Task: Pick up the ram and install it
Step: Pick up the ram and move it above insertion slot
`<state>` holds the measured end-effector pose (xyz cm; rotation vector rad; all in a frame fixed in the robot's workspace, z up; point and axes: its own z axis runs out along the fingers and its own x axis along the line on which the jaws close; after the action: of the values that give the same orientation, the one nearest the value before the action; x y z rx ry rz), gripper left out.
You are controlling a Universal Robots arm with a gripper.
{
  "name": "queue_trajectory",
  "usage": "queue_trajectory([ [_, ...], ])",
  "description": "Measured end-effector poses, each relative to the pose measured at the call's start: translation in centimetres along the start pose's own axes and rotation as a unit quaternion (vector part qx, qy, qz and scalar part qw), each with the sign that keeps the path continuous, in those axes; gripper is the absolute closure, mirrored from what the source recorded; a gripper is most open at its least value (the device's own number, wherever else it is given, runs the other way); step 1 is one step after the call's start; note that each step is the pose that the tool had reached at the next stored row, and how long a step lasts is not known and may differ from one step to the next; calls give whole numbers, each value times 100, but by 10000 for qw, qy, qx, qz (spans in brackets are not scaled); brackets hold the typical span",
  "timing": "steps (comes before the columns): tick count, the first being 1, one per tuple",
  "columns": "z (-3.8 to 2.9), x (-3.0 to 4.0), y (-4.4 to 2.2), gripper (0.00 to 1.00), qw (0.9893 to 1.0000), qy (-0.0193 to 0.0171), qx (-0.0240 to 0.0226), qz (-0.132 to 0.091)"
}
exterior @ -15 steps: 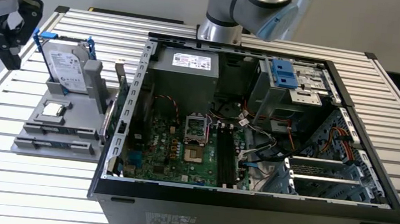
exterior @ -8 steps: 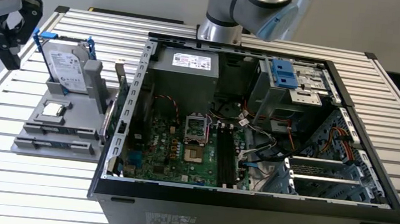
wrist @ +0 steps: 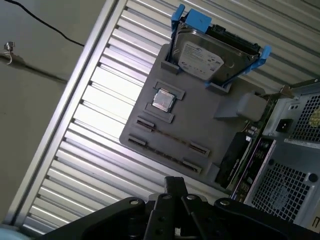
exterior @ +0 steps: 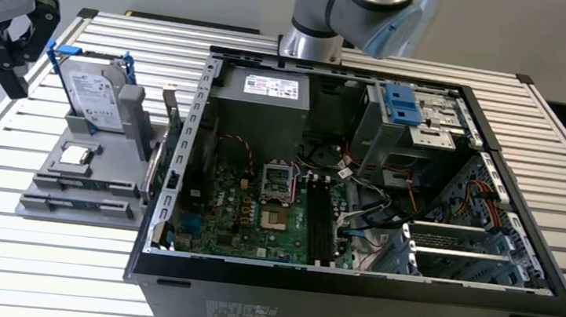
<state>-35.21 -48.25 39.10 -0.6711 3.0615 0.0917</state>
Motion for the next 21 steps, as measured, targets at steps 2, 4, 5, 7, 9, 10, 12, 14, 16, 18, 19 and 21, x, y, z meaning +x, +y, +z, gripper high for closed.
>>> queue_trajectory([
  [2,0,0,1,100,10000,3,-1,-49],
  [4,0,1,2,100,10000,6,-2,-100],
  [5,0,1,2,100,9999,7,-2,-128],
  [7,0,2,2,100,9998,10,-3,-184],
  [9,0,2,2,100,9997,13,-4,-239],
  [10,0,2,2,100,9996,15,-5,-268],
  [12,0,2,3,100,9994,19,-6,-334],
  [14,0,2,2,100,9991,23,-8,-412],
  [16,0,2,2,100,9988,27,-9,-487],
  [18,0,2,2,100,9984,31,-10,-556],
  [19,0,2,2,100,9983,33,-11,-587],
  [21,0,2,2,100,9979,36,-12,-648],
])
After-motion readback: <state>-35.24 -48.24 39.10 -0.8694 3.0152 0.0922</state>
